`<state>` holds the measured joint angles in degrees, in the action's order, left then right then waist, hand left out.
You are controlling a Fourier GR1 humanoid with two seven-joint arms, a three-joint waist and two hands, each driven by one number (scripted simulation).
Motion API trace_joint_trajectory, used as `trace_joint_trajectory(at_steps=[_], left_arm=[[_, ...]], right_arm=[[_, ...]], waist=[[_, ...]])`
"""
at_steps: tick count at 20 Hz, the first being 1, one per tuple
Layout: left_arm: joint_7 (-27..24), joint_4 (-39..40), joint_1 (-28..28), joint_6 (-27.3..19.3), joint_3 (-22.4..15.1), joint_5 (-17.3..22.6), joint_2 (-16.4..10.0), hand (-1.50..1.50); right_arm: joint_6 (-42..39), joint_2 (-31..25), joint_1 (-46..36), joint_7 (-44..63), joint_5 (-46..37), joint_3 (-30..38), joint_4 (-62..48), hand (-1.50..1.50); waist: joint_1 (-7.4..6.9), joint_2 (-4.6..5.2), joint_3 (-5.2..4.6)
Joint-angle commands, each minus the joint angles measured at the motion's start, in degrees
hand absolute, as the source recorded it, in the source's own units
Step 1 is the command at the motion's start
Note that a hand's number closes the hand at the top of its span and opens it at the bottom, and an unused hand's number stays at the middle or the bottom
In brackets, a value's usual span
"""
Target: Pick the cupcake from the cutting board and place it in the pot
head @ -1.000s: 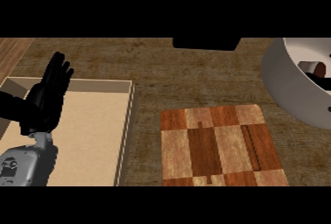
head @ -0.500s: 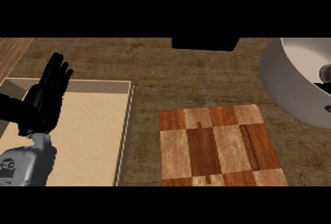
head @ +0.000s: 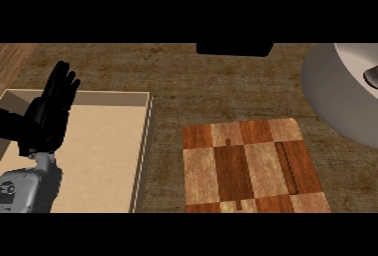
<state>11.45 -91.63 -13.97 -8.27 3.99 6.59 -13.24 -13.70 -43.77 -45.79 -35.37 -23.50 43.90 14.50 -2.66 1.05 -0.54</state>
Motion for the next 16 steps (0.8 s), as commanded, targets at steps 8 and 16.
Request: trace_joint_trajectory(at_steps=[8,16], left_arm=[[1.11,-1.89,0.38,-0.72,-0.43,-0.46,0.66,0.0],[-0.14,-1.39,0.73,-1.12,-1.04,-1.2,1.69,0.0]], right_arm=[[-12.05,-9.6,4.61,-2.67,2.64,2.69,-4.51,-1.5],[-15.6,-12.24,8.71,-5.29,2.57,2.41,-4.62,-1.5]], waist=[[-0.78,0.59,1.12],[-0.55,0.68,1.23]])
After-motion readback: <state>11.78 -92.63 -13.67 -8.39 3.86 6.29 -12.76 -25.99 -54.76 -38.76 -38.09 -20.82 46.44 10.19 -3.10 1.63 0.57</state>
